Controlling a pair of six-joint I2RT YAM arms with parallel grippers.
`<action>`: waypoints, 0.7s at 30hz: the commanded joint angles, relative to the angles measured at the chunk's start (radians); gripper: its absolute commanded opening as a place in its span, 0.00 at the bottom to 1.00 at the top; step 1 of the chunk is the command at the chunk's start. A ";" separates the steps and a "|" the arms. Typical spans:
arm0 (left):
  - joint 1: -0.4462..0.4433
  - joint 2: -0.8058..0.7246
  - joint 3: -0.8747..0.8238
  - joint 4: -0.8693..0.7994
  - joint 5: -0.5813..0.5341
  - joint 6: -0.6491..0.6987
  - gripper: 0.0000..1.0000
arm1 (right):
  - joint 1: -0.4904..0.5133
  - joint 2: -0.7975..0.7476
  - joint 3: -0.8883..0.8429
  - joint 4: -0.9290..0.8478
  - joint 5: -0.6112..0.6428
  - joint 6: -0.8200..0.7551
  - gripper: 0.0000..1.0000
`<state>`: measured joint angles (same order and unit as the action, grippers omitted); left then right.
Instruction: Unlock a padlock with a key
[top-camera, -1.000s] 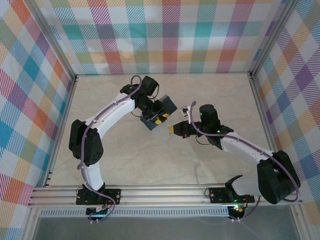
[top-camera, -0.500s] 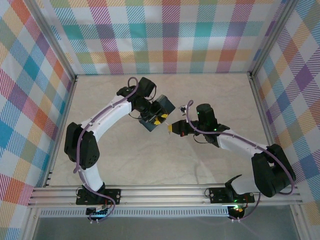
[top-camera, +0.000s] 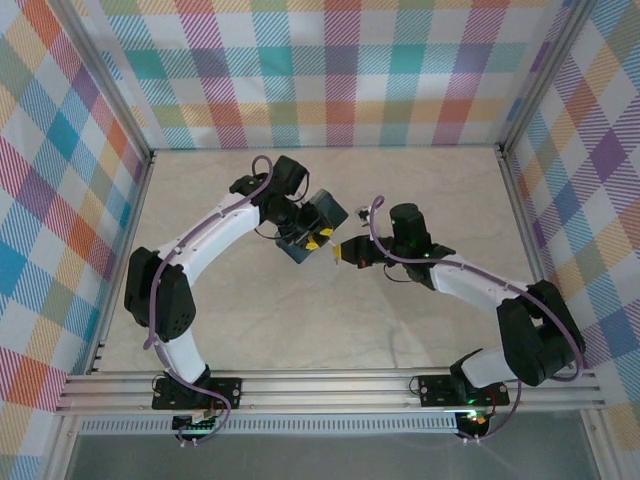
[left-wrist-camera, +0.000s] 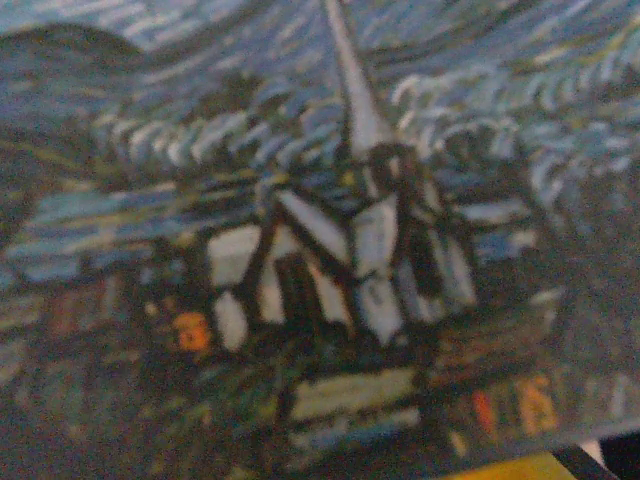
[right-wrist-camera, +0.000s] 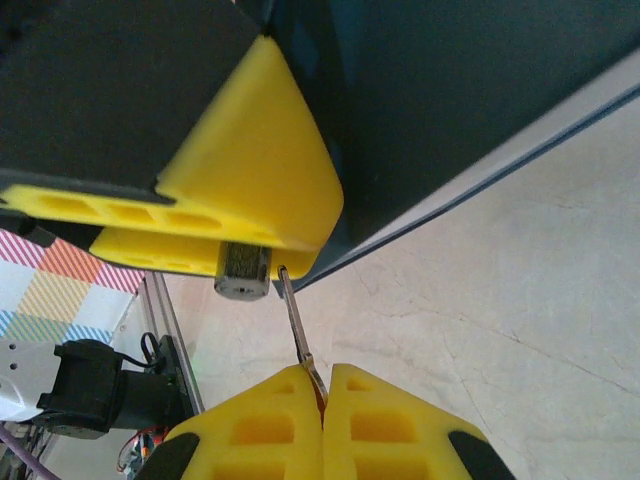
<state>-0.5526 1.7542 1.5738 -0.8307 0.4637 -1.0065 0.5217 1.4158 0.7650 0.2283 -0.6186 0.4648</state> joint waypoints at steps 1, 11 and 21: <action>0.008 -0.061 -0.005 0.037 0.027 0.000 0.12 | 0.008 0.008 0.034 0.043 -0.011 0.010 0.00; 0.053 -0.088 -0.024 0.046 0.009 -0.001 0.12 | 0.012 -0.002 0.019 -0.028 0.008 -0.020 0.00; 0.061 -0.094 -0.047 0.056 0.012 0.000 0.11 | 0.050 0.009 0.041 0.004 -0.025 -0.017 0.00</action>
<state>-0.4957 1.7130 1.5383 -0.8082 0.4599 -1.0069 0.5507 1.4189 0.7727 0.2092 -0.6182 0.4633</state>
